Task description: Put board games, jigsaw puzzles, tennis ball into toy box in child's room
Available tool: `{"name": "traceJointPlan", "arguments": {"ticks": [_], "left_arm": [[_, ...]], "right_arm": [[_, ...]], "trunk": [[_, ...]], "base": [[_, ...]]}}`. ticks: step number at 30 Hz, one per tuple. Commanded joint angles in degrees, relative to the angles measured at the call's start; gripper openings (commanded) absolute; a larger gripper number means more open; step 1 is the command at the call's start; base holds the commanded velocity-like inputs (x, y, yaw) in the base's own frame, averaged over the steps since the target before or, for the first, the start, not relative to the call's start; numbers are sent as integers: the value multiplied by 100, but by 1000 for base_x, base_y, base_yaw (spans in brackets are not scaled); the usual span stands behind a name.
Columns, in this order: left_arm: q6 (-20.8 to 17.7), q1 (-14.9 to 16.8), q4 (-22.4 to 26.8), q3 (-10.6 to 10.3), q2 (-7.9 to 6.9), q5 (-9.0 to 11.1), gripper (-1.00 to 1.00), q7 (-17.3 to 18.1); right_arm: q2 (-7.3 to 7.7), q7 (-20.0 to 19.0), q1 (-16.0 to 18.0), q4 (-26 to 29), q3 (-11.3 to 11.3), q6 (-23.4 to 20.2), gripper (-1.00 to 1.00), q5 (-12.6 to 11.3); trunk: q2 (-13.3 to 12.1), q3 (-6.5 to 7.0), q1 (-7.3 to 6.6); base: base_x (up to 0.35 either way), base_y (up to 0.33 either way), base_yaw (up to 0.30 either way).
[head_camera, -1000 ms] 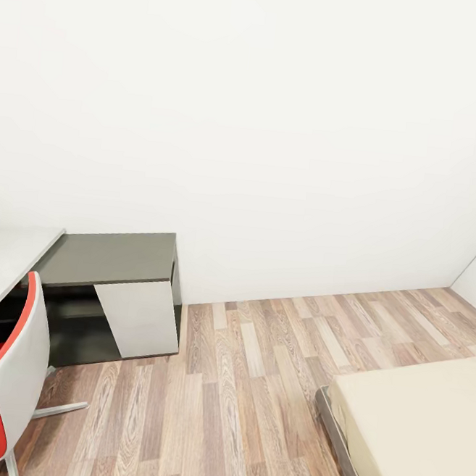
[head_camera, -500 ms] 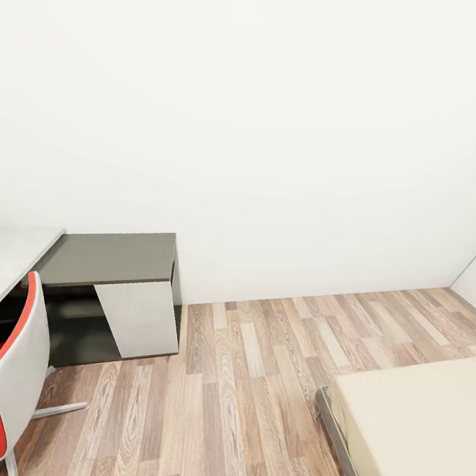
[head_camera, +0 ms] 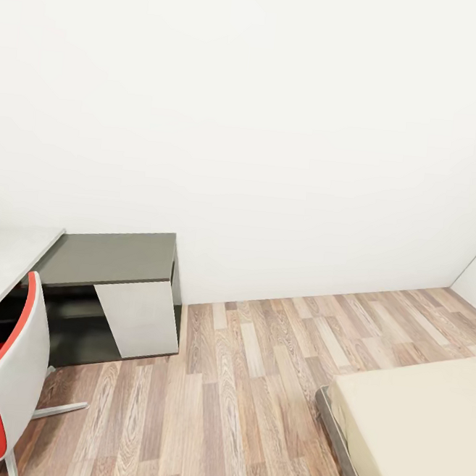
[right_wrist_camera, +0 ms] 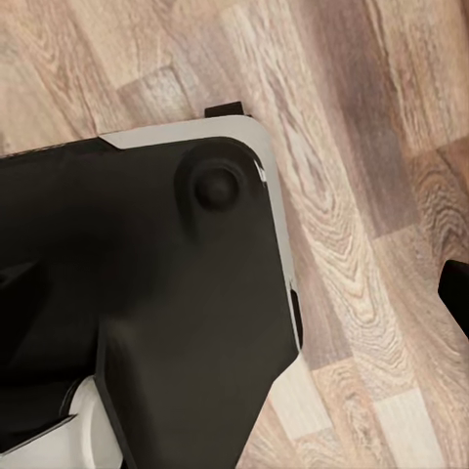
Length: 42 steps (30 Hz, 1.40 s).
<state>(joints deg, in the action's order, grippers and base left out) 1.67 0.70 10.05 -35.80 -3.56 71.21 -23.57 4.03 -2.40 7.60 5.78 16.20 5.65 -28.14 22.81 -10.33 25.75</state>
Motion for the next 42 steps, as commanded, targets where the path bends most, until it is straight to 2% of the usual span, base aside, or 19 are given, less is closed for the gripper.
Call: {"name": "traceJointPlan", "arguments": {"ticks": [1,42], "left_arm": [[17,1,15,-47,-4,60,100,-33],[17,1,15,-48,-4,60,100,-33]], "right_arm": [[2,-24,5,-7,37,23,100,-61],[-1,-24,4,-7,36,24,100,-60]], "trunk": [[11,-11,3],[11,-11,3]], "base": [[0,0,0],[0,0,0]]}}
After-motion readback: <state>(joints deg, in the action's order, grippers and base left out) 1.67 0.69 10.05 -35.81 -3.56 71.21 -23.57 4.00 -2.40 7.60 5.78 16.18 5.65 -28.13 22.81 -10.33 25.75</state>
